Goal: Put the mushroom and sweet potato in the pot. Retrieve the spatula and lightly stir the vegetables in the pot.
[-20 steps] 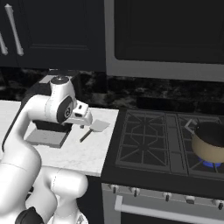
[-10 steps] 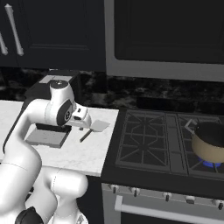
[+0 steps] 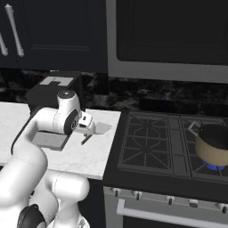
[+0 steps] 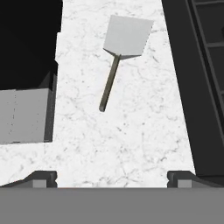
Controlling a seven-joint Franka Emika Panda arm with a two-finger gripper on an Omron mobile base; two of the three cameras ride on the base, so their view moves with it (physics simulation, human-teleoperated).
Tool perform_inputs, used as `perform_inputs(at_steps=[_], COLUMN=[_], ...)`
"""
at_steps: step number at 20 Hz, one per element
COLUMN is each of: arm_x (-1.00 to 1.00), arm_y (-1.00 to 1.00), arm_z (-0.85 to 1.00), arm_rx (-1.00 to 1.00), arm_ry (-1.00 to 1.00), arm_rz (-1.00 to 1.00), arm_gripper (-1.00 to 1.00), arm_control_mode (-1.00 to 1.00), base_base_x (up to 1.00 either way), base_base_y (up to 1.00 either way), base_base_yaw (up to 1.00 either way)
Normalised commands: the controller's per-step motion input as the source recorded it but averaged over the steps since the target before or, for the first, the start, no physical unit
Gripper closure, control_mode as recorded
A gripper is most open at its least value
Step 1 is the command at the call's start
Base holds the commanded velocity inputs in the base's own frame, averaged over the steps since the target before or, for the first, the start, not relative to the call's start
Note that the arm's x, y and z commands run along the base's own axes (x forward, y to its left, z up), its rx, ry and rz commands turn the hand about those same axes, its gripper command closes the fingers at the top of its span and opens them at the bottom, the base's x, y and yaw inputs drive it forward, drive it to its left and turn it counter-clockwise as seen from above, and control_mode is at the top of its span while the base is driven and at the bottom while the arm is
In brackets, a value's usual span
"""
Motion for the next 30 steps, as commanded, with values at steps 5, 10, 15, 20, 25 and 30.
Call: perform_inputs(at_steps=[5,10,15,20,25,30], arm_x=[0.35,0.30,0.30,0.26,0.20,0.16], arm_y=[0.09,0.01,0.02,0.06,0.01,0.00], arm_z=[-0.20,-0.26,-0.29,-0.33,-0.26,-0.25], arm_rx=[0.00,0.01,0.01,0.00,0.00,0.00], arm_ry=[0.07,0.01,0.00,0.00,0.04,0.03], arm_rz=[0.00,0.00,0.00,0.00,0.00,0.00], arm_gripper=[-1.00,-1.00,-1.00,-1.00,-1.00,-1.00], arm_control_mode=[-1.00,-1.00,-1.00,-1.00,-1.00,-1.00], base_base_x=[0.00,0.00,0.00,0.00,0.00,0.00], base_base_y=[0.00,0.00,0.00,0.00,0.00,0.00], base_base_yaw=[0.00,0.00,0.00,0.00,0.00,0.00])
